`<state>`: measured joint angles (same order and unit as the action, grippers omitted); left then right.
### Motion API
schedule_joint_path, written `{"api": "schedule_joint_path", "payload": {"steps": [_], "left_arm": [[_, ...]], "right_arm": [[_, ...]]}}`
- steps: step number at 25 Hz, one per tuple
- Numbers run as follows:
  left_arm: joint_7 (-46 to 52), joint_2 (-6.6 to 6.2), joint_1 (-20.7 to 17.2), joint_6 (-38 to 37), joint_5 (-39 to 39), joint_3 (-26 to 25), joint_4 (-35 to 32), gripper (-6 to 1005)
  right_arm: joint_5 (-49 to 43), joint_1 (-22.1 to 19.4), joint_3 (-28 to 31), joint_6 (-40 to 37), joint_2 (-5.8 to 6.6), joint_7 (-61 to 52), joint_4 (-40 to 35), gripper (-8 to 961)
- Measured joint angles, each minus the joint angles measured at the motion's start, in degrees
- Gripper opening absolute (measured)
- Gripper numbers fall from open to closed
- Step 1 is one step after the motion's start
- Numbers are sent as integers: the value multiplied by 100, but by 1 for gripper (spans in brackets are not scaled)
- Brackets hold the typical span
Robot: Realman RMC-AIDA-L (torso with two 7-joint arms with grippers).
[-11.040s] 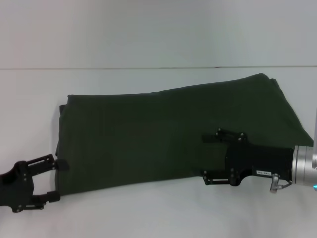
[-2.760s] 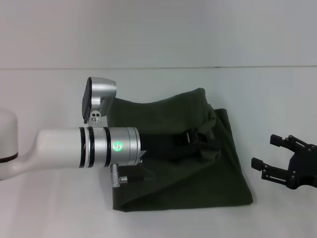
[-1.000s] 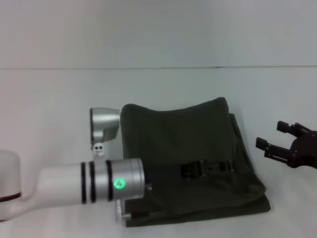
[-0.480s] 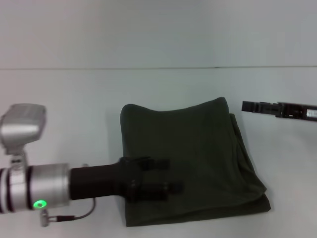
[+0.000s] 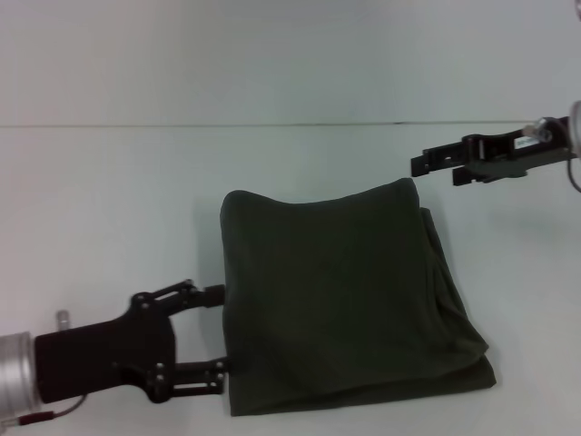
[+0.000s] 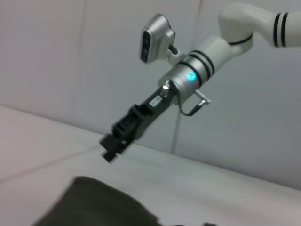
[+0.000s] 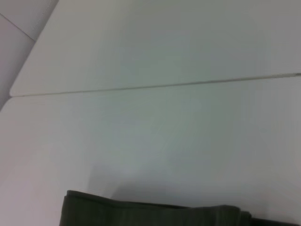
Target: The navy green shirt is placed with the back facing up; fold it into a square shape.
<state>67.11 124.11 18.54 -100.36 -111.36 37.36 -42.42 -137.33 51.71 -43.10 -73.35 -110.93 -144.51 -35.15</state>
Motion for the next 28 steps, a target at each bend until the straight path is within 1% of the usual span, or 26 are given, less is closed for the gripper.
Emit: {"api": "schedule_joint_path", "payload": {"steps": [1, 2, 5, 8, 12, 19, 23, 28], "left_arm": [[-280, 0, -76, -33, 37, -237, 34, 904], [-280, 0, -76, -33, 37, -237, 34, 904], [-519, -1, -104, -96, 87, -534, 151, 904], [-533, -7, -80, -86, 86, -566, 179, 904], [-542, -8, -53, -35, 62, -550, 202, 904], [-552, -10, 12, 143, 68, -555, 316, 904], [-554, -10, 22, 194, 75, -550, 359, 904], [-548, -10, 55, 196, 79, -556, 413, 904]], "right_arm": [[-66, 113, -65, 156, -58, -112, 122, 917], [-66, 113, -65, 156, -58, -112, 122, 917], [-78, 231, -194, 399, -128, -171, 351, 917], [-84, 266, -258, 635, -172, -181, 557, 917], [-56, 233, -246, 807, -192, -183, 701, 916], [-36, 230, -245, 963, -272, -142, 674, 915], [-37, 191, -264, 970, -353, -60, 465, 915], [-56, 195, -281, 1001, -369, 18, 474, 804]]}}
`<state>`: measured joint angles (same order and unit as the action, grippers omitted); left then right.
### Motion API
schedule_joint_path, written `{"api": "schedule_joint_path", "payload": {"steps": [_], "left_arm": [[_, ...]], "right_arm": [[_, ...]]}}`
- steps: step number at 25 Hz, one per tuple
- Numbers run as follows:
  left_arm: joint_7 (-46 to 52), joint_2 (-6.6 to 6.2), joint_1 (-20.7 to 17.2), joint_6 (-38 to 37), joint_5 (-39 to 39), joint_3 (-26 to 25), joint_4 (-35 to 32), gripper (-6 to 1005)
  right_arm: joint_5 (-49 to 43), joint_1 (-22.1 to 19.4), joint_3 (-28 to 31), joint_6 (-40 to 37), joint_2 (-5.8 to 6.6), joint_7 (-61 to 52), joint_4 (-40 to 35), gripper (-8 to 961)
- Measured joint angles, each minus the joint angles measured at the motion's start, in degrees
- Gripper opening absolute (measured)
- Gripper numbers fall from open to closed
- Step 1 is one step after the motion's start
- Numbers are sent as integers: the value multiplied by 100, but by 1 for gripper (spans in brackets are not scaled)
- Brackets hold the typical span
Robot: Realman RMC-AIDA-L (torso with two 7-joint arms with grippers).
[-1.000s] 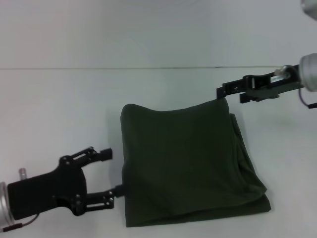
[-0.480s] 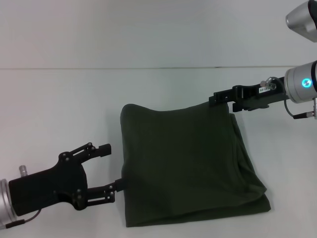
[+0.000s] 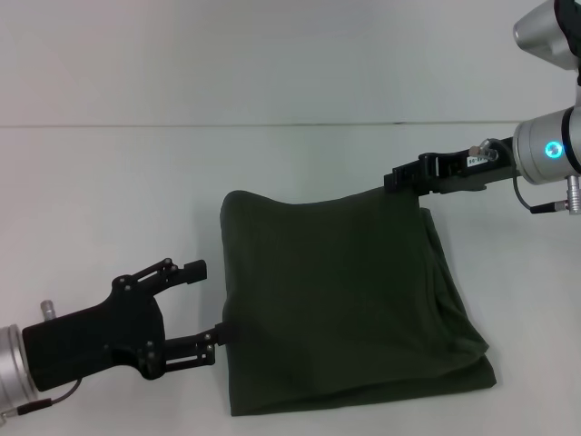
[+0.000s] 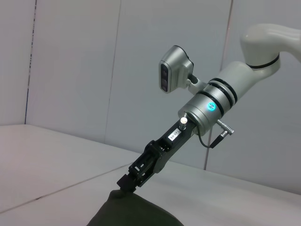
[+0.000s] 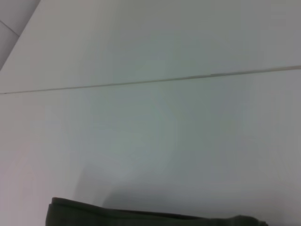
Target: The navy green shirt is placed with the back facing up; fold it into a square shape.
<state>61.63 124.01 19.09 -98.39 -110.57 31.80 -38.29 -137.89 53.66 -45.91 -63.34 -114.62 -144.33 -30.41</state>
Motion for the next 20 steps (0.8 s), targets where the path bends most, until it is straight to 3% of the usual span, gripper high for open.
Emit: {"api": "schedule_joint_path", "payload": {"steps": [16, 20], "left_arm": [[24, 0, 32, 40, -22, -7, -3, 904], [32, 0, 21, 45, -22, -8, 41, 904]], "right_arm": [[-19, -14, -5, 44, -7, -3, 31, 92], [-19, -14, -5, 40, -4, -5, 31, 0]]}}
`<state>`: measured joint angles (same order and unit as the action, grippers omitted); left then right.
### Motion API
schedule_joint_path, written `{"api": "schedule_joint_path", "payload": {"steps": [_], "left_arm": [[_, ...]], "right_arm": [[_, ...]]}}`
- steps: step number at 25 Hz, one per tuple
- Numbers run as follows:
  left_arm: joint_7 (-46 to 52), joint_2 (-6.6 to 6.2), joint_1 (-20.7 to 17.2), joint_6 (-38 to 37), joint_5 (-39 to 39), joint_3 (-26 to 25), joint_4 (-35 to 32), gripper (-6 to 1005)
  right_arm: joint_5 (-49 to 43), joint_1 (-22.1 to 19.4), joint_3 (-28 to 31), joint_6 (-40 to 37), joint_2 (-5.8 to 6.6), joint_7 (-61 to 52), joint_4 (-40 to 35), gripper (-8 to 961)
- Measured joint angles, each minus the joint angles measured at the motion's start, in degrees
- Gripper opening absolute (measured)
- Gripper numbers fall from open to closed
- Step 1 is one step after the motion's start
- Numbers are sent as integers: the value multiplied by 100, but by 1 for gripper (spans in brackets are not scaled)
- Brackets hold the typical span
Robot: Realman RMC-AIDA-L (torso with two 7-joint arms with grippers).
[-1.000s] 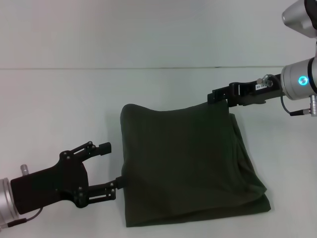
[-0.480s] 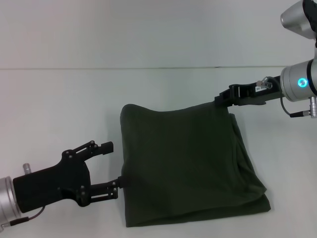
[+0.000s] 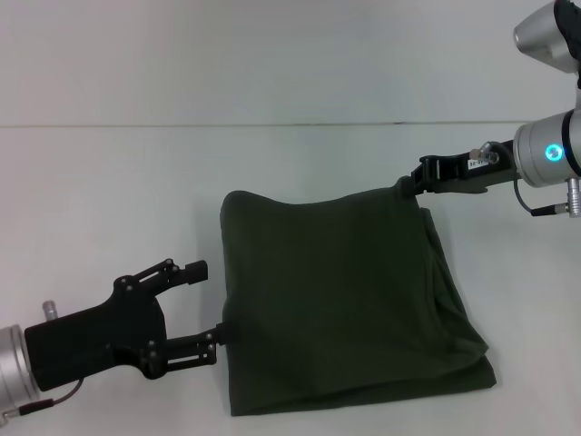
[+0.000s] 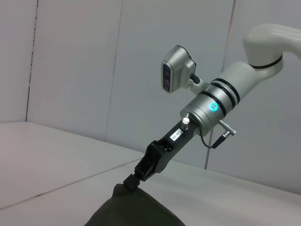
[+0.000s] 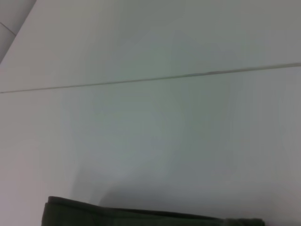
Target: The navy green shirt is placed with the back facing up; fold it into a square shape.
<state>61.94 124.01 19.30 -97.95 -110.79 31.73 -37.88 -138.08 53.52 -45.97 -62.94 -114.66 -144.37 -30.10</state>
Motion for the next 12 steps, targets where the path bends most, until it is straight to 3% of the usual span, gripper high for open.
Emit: {"api": "schedule_joint_path", "payload": {"steps": [12], "left_arm": [[84, -7, 3, 5, -30, 4, 26, 904]], "right_arm": [[251, -149, 196, -47, 167, 5, -192, -1]]}}
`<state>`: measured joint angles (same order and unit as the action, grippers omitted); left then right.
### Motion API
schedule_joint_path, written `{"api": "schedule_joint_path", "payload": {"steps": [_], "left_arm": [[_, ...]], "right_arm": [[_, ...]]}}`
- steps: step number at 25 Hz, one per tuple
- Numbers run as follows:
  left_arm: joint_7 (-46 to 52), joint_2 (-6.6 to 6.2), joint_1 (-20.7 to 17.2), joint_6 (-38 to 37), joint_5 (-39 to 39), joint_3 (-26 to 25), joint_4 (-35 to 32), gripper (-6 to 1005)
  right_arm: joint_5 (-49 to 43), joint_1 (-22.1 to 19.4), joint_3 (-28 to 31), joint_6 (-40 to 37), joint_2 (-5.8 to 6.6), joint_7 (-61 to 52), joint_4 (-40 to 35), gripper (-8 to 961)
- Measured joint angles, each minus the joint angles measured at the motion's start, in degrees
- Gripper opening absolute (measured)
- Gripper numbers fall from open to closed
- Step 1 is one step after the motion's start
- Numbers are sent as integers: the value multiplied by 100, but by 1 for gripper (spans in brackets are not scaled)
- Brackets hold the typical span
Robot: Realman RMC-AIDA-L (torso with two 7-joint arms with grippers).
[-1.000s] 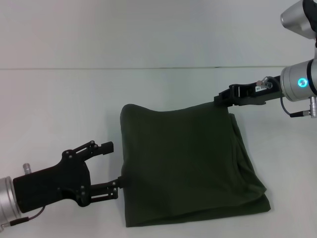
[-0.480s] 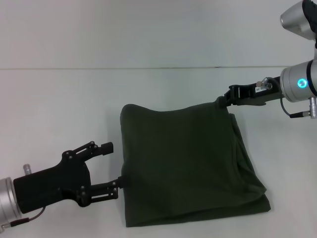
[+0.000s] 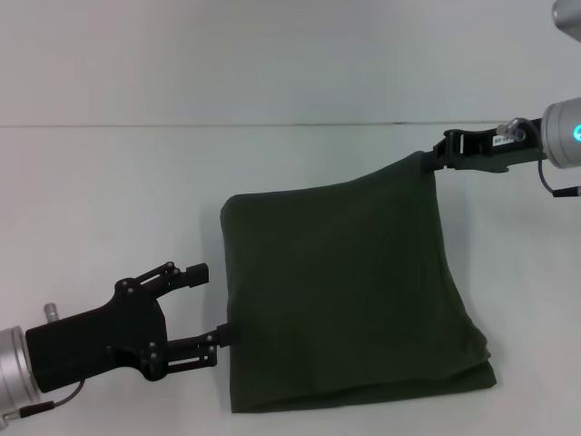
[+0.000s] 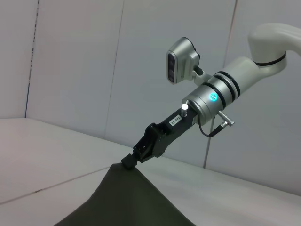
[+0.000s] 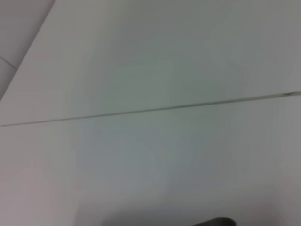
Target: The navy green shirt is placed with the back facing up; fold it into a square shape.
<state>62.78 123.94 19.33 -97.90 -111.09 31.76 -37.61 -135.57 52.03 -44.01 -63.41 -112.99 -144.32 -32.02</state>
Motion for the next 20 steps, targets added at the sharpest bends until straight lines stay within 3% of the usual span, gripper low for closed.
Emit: {"api": "schedule_joint_path", "payload": {"steps": [7, 20], "left_arm": [[65, -2, 6, -1, -18, 38, 0, 904], [205, -7, 25, 19, -11, 13, -1, 903]], "right_arm": [[0, -9, -49, 222, 32, 6, -1, 0], [32, -196, -64, 577, -79, 82, 33, 40]]}}
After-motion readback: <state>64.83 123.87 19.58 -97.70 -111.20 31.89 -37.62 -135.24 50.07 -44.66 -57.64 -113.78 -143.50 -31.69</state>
